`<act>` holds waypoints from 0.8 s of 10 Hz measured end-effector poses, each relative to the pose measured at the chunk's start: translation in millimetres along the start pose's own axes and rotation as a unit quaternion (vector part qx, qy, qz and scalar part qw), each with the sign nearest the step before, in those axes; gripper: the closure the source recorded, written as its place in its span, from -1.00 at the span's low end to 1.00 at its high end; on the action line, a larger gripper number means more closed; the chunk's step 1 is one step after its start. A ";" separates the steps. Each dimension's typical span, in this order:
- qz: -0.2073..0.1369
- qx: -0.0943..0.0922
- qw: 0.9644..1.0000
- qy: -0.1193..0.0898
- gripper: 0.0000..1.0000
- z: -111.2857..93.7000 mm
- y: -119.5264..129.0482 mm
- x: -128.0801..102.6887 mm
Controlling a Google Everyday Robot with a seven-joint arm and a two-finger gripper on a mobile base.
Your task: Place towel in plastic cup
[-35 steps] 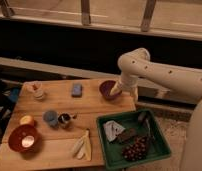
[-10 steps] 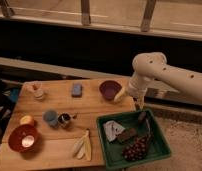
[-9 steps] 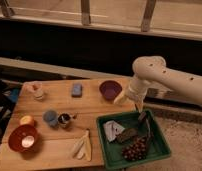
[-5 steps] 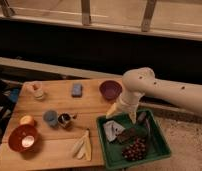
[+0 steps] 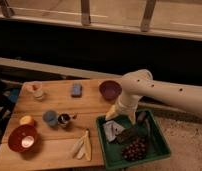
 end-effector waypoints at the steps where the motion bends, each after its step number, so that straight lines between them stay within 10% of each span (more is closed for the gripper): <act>1: -0.010 0.005 1.000 -0.002 -0.60 6.4 2.6 -2.0; 8: -0.043 0.041 0.998 -0.004 -0.60 37.0 6.2 -21.7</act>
